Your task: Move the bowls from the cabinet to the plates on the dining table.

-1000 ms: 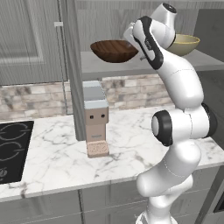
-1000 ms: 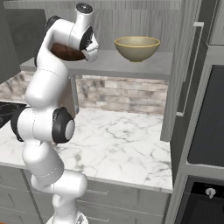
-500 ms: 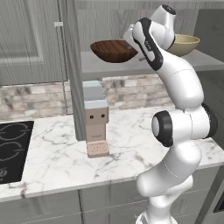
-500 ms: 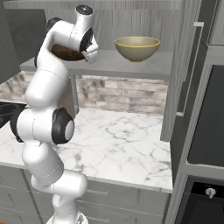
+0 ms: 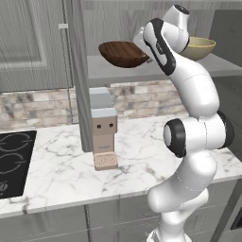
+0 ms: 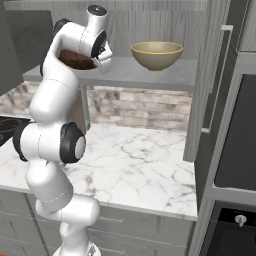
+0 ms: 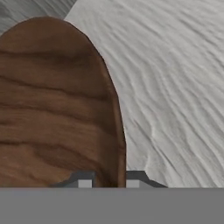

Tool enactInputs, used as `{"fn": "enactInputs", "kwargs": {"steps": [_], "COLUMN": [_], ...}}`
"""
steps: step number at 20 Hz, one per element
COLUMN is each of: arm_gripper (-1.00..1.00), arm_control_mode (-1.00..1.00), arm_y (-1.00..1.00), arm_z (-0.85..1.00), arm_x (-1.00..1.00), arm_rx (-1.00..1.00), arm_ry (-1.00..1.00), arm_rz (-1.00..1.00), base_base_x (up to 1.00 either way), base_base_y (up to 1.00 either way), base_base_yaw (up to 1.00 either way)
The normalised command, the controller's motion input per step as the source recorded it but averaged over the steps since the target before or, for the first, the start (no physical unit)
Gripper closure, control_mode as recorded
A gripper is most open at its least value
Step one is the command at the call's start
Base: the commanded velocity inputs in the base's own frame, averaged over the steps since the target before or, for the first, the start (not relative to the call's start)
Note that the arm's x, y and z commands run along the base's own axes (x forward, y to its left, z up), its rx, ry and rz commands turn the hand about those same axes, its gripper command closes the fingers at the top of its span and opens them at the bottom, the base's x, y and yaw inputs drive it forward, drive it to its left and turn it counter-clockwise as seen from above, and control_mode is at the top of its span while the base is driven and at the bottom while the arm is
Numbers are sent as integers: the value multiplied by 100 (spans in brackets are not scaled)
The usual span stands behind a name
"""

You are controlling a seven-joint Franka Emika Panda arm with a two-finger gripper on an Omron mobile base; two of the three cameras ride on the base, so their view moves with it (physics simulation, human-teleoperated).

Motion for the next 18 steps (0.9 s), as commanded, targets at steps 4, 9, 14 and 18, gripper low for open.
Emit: {"fn": "enactInputs", "kwargs": {"steps": [4, 9, 14, 18], "arm_gripper": [100, 100, 100, 100], "arm_control_mode": [-100, -100, -100, -100], "arm_y": [0, -11, -34, -39], "arm_z": [4, 17, 30, 23], "arm_x": [0, -14, -49, -53], "arm_rx": [0, 1, 3, 2], "arm_ry": [5, 8, 7, 8], "arm_rz": [-2, -7, -8, -8], "base_base_x": [0, 0, 0, 0], "base_base_y": [0, 0, 0, 0], "base_base_yaw": [0, 0, 0, 0]}}
